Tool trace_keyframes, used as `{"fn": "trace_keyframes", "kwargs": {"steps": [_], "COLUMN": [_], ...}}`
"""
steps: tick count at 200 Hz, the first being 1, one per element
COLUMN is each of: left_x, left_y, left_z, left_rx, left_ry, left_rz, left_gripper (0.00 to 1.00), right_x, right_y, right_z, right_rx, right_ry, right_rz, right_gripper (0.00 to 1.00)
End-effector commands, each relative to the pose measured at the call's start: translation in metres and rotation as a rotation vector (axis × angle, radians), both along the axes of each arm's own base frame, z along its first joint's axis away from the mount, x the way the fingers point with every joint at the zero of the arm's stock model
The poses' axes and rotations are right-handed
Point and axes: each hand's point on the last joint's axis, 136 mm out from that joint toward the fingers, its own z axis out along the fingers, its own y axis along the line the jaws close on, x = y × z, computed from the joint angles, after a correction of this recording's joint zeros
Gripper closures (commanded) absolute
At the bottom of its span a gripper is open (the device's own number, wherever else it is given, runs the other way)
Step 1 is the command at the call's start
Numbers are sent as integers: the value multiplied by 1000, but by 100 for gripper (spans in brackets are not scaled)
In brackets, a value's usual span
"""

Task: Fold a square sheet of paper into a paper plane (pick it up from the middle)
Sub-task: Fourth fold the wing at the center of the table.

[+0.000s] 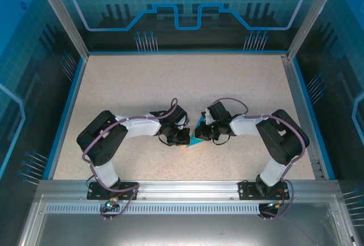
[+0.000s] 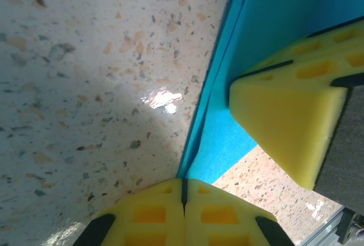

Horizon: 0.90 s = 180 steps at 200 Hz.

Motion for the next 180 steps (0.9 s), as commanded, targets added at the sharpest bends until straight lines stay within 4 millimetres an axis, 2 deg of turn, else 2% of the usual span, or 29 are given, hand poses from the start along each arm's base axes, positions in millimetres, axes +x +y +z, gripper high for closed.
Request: {"fn": "trace_keyframes", "kwargs": {"steps": [1,17,38,65,104,143,180], "left_x": [7,9,9,6,-5,-10,-9], "left_y": [-12,-20,-22,-11,4,13,13], "left_z": [25,29,18,-4,-26,-33,-34], "left_rx": [-78,-129,-126,-49,39,72,75], "left_ry": [-45,-49,-22,11,55,62,65], "left_rz": [8,9,19,33,33,36,43], "left_gripper": [92,91,91,92,96,100,100], "right_x": [-6,-6,-5,-4,-1,0,-14], "right_y": [-6,-6,-7,-7,-7,-1,-5], "right_z": [-13,-13,-12,-11,-5,16,-4], "right_rx": [-34,-35,-34,-33,-19,26,4], "right_ry": [38,37,33,30,17,-48,16], "right_rz": [-10,-10,-11,-10,-9,30,56], "right_gripper": [95,94,95,95,94,95,95]}}
